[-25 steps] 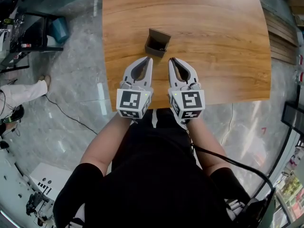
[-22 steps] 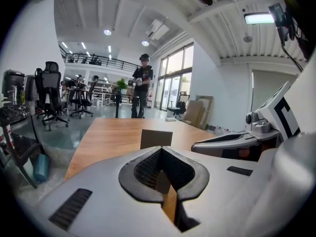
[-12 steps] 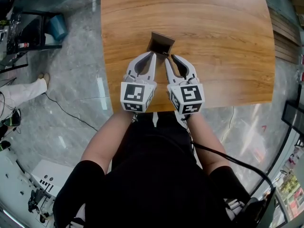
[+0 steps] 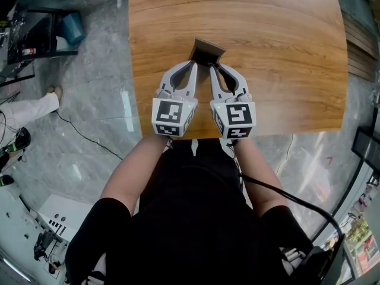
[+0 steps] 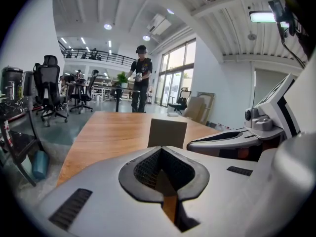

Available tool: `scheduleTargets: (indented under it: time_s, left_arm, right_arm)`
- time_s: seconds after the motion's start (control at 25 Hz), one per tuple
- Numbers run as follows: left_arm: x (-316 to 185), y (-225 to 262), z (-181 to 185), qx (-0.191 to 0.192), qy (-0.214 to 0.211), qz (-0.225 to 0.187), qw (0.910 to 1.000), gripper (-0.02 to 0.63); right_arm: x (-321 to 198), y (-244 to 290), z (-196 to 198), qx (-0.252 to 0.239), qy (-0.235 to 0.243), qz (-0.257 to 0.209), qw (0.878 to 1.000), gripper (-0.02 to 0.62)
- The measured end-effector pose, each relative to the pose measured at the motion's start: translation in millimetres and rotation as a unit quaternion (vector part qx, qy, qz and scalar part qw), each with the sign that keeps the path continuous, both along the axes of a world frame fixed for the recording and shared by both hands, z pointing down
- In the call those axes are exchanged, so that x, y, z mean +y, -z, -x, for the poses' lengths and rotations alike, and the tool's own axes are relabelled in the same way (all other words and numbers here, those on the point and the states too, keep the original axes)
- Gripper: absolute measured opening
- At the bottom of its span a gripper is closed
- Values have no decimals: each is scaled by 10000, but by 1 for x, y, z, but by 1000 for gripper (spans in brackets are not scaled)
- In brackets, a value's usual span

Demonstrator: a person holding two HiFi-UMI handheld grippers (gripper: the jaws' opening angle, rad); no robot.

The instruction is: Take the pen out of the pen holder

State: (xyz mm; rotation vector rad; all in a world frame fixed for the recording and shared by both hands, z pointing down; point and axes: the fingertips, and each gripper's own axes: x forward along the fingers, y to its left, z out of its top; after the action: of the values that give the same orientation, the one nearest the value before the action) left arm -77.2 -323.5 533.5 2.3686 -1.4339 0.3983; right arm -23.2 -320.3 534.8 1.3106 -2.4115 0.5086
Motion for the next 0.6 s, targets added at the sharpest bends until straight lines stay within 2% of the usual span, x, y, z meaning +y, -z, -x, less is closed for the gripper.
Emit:
scheduleTargets:
  time_s: [0.32, 0.6]
  left_arm:
    - [-3, 9, 1, -51, 14, -90, 9999, 0]
    - [2, 32, 1, -87, 29, -209, 9997, 0]
  right_arm:
    - [1, 42, -7, -196, -36, -270, 9994, 34]
    - [13, 116, -14, -380, -47, -683, 9969, 34]
